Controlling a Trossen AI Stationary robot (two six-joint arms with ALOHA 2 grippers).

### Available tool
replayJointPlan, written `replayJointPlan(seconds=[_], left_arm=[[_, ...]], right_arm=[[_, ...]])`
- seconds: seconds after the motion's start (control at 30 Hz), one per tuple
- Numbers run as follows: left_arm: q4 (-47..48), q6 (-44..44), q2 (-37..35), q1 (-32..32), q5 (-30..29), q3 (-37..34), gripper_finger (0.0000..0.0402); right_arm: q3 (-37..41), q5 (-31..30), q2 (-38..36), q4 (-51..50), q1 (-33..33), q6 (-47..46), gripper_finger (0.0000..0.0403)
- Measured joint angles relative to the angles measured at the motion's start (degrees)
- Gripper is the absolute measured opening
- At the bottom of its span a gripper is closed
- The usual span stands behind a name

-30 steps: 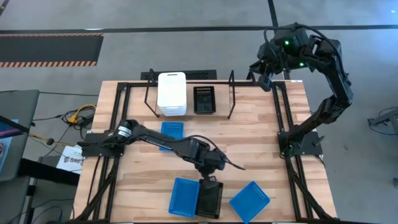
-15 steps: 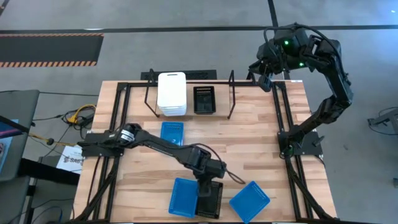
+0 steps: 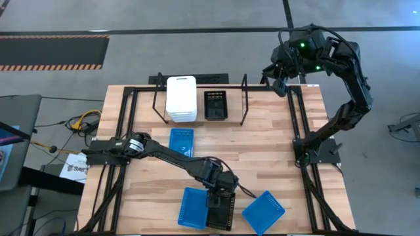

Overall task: Stack baskets on shelf by color
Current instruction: Stack the black bin on top of the black bin on the shelf

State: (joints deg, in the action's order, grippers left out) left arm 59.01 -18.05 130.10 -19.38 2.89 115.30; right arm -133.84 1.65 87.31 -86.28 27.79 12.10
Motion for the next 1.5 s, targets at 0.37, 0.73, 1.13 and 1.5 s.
replayJointPlan(seconds=[0.37, 0.73, 1.13, 1.5], left_arm=[[-0.1, 0.4, 2.3, -0.1, 1.3, -0.1, 0.0162], [0.2, -1.8, 4.9, 1.0, 1.3, -0.3, 0.0121], [6.8, -2.1, 5.0, 5.4, 1.5, 12.0, 0.0001], [26.0, -3.8, -7.2, 10.1, -13.0, 16.3, 0.0]], right_arm=[[0.0, 0.0, 0.0, 0.0, 0.0, 0.3, 0.0066], [0.0, 0.0, 0.0, 0.0, 0.0, 0.5, 0.0066], [0.0, -0.1, 0.0, -0.1, 0.2, 0.6, 0.0066], [0.0, -0.4, 0.0, -2.0, 3.4, 0.4, 0.0066]])
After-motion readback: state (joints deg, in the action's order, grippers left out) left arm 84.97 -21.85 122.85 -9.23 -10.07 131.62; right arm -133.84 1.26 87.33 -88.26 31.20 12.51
